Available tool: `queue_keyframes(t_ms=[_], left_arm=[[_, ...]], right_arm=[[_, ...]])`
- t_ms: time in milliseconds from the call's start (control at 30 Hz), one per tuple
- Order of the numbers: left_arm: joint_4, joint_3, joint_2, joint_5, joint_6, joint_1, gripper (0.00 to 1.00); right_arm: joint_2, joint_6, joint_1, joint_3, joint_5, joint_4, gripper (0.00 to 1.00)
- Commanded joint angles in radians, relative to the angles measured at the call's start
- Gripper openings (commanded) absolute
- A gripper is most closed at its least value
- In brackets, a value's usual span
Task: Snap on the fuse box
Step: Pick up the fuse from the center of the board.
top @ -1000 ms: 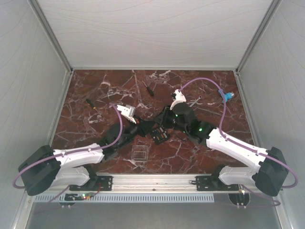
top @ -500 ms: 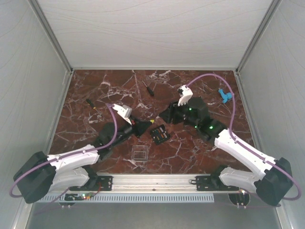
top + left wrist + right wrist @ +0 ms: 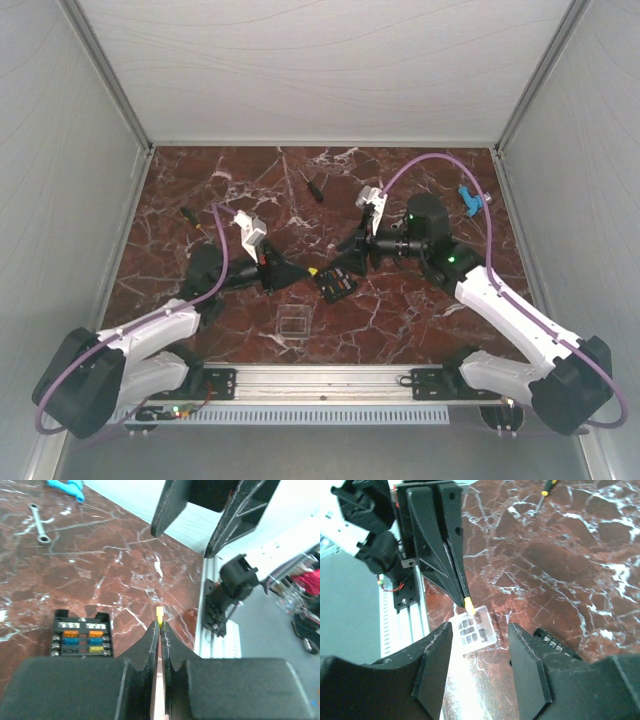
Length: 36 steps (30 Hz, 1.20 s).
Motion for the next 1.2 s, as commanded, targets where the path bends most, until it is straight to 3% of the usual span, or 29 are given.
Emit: queue_keyframes(t_ms=[0, 433, 1167], left_arm=[[0.113, 0.054, 0.018, 0.214, -0.019, 0.010, 0.00], [0.255, 0.057, 0.054, 0.289, -0.108, 0.007, 0.00], [0.254, 0.067, 0.070, 0.285, -0.121, -0.005, 0.00]], right_arm=[[0.022, -0.098, 0.019, 0.047, -0.172, -0.031, 0.46], [0.142, -0.149, 0.114, 0.116, -0.189, -0.109, 0.38], [0.181, -0.179, 0.149, 0.141, -0.213, -0.131, 0.06]])
